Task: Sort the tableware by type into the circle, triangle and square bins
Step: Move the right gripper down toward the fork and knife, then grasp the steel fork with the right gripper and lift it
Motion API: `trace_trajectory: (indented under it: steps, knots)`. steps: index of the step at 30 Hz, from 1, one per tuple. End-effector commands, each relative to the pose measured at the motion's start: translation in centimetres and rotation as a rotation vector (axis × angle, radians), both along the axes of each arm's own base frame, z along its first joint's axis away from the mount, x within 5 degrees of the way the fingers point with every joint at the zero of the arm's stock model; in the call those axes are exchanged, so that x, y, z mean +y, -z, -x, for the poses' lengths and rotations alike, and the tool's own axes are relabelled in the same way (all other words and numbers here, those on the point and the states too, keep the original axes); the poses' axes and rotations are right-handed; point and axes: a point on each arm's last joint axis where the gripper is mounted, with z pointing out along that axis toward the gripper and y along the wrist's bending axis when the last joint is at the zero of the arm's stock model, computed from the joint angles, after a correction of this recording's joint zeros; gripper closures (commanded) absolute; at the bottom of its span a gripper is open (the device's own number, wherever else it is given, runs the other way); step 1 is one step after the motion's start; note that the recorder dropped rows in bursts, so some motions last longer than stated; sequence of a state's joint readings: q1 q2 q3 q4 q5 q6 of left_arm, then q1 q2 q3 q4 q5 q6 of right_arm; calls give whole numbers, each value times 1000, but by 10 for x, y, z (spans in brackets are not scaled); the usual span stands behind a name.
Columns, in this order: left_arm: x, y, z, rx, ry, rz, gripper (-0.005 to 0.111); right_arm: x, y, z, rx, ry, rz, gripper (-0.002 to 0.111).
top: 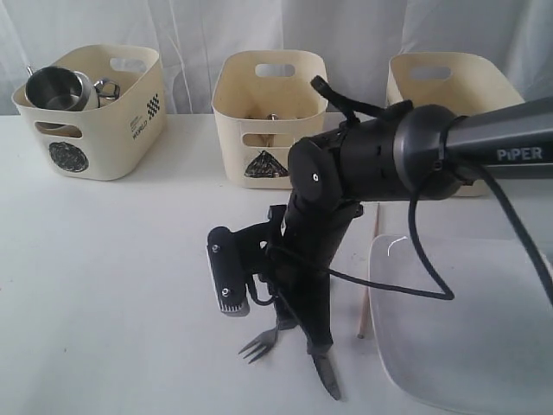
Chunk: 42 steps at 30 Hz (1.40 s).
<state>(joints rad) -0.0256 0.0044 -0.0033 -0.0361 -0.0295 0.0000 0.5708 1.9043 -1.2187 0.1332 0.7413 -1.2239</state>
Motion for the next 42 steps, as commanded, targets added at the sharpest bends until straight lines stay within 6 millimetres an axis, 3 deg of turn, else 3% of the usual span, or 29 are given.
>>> trace_trajectory:
  steps: [1,20,23,25,26,29,35,37,40,42]
  knots:
    - [0,1,0,0,-2,4,107,5,8,-7,-6,-39,16,64]
    - [0,1,0,0,-2,4,107,3,39,-18,31,-41,150,65]
    - [0,1,0,0,-2,4,107,4,48,-16,87,35,139,73]
    - [0,1,0,0,-2,4,107,6,52,-12,149,71,119,96]
    - [0,1,0,0,-2,4,107,10,49,-10,173,114,72,108]
    - [0,1,0,0,-2,4,107,22,28,-15,183,273,-70,108]
    - [0,1,0,0,-2,4,107,29,-44,-22,76,605,-386,108]
    - [0,1,0,0,-2,4,107,25,-62,-25,39,702,-475,108]
    - [0,1,0,0,-2,4,107,-3,-91,-44,-57,928,-670,108]
    - [0,1,0,0,-2,4,107,-21,-99,-54,-95,1030,-747,108]
